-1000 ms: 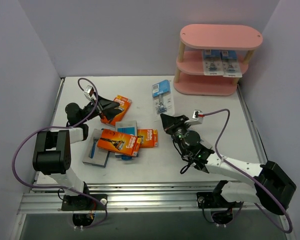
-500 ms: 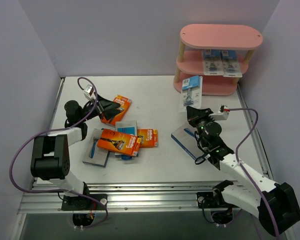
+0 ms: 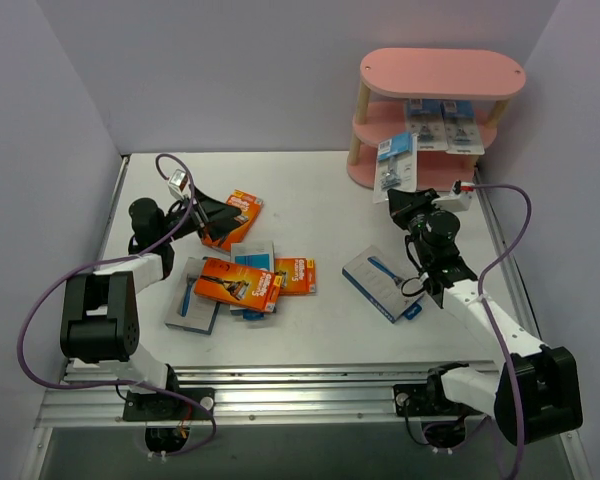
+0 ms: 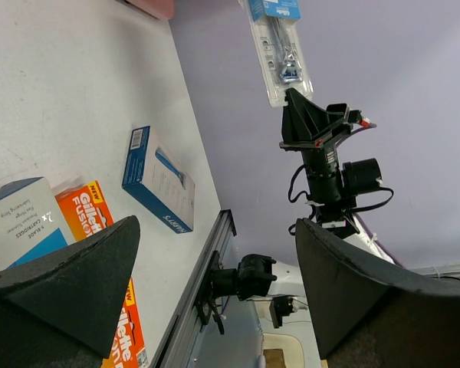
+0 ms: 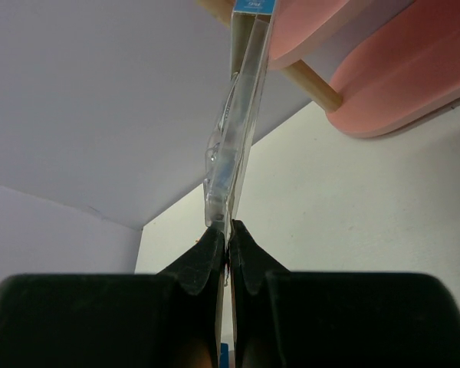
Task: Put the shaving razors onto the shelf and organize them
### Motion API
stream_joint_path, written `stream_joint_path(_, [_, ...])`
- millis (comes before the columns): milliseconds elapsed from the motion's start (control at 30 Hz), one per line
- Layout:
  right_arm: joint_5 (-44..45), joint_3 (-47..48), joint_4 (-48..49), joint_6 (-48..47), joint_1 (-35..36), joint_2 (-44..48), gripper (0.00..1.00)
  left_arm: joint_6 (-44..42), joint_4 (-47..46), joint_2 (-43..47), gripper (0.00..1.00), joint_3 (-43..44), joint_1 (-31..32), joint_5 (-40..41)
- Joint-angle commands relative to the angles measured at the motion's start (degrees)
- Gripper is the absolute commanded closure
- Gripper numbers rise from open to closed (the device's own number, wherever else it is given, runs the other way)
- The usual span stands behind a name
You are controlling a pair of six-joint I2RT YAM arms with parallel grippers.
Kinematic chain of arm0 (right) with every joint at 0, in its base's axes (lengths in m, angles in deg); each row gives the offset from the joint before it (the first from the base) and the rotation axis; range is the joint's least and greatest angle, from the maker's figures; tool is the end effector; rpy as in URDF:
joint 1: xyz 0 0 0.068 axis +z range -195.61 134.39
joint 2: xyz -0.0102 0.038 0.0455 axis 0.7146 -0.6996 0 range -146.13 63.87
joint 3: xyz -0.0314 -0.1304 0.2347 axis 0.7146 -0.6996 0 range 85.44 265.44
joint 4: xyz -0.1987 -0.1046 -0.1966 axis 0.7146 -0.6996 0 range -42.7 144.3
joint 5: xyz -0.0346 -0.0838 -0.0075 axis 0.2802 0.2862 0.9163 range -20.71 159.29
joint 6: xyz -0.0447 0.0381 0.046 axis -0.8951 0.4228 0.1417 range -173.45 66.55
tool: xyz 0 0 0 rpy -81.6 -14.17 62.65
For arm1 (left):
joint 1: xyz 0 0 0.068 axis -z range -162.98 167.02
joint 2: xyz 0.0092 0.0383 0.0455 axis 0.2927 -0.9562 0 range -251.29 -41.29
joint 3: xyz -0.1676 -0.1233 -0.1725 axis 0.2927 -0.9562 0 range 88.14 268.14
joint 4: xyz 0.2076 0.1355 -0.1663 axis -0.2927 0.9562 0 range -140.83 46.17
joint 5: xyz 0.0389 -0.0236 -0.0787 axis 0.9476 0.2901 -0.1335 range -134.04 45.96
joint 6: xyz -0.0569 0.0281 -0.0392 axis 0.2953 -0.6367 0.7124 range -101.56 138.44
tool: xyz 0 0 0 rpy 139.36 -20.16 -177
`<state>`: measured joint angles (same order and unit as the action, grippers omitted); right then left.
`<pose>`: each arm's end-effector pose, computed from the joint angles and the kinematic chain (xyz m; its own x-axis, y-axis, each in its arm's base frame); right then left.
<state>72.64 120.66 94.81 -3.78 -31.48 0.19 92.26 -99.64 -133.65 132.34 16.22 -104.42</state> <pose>0.3074 0.0736 0.2937 -0.0124 0.7816 -0.6237 -0.2761 0.5968 0.7534 0.3706 -0.0493 0.2041 -0.8249 -0.4863 -0.2883 0.2513 0.1414 -0.9575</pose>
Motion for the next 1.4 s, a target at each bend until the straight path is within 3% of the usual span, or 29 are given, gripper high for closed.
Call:
stream_joint_path(0, [-2.83, 4.93, 3.87, -2.21, -1.73, -2.05, 1.00, -1.49, -0.84, 1.83, 0.09, 2.29, -0.17, -0.18])
stream_joint_path(533, [-9.94, 18.82, 3.43, -7.04, -7.62, -14.62, 1.00, 1.06, -3.74, 0.69, 0.09, 1.76, -0.17, -0.53])
stream_joint_path(1200, [-13.37, 32.54, 7.39, -8.01, -9.82, -31.76, 1.00, 8.35, -13.75, -1.59, 0.09, 0.79, -0.43, -0.88])
stream_joint_path(1367, [-13.64, 36.57, 7.65, -7.66, -9.91, -35.98, 1.00, 12.22, -20.08, -3.27, 0.09, 0.44, -0.43, -1.14])
